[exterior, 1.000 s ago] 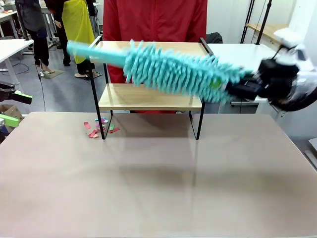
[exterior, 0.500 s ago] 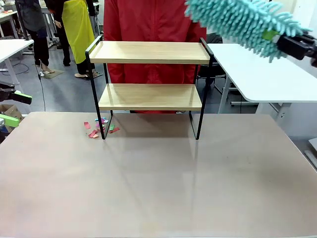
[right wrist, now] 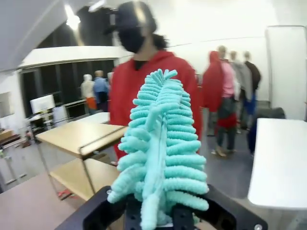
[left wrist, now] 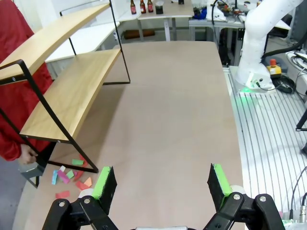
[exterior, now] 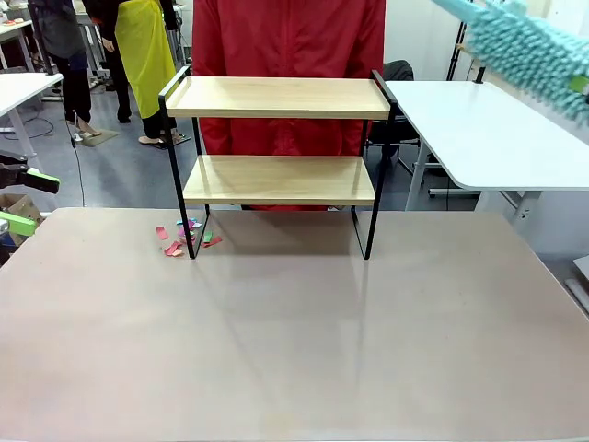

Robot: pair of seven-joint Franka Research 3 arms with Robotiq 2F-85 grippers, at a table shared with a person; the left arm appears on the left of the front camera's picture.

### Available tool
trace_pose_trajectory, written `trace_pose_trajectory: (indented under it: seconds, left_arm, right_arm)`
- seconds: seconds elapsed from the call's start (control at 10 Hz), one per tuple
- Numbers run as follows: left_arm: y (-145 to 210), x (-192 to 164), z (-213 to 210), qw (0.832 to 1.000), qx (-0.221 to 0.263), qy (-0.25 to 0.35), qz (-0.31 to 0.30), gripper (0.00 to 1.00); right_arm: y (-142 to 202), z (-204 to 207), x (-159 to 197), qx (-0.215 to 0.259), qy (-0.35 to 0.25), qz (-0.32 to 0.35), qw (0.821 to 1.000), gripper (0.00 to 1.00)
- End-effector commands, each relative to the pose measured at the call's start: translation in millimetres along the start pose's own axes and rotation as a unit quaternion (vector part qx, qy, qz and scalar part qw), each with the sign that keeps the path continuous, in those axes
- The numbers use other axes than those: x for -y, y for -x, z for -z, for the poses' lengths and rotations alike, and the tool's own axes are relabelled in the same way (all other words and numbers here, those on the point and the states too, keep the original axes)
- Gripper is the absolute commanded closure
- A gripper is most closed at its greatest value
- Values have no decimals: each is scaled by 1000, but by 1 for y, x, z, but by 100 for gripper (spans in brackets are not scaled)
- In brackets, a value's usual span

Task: Clean the shelf.
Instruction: Hand the Duster back to the human.

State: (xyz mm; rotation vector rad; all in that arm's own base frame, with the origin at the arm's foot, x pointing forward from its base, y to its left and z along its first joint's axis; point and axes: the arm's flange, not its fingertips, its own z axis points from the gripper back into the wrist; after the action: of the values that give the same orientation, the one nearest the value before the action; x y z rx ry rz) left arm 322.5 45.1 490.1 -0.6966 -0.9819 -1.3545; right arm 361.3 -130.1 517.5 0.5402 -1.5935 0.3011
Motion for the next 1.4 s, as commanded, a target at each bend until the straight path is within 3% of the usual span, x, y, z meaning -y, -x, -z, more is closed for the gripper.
trace_pose_trajectory:
  seconds: [0.0,0.4,0.8,1.2,1.3]
  left_arm:
    - [-2,-1,1,1000,14,-4,5,0]
    - [-2,-1,1,1000,14,-4,5,0]
    - [-2,-1,1,1000,14,-4,5,0]
    - [-2,-1,1,1000,14,-4,5,0]
    - [-2,-1,1,1000,14,-4,5,0]
  right_arm:
    - [17,-20,-9,10,64,-10,998,84]
    - [49,-27,7,-50,111,-6,993,84]
    - [106,-33,1,-122,112,31,986,84]
    - [120,-46,-7,-123,129,34,983,84]
    - [105,-4,42,-141,112,49,982,84]
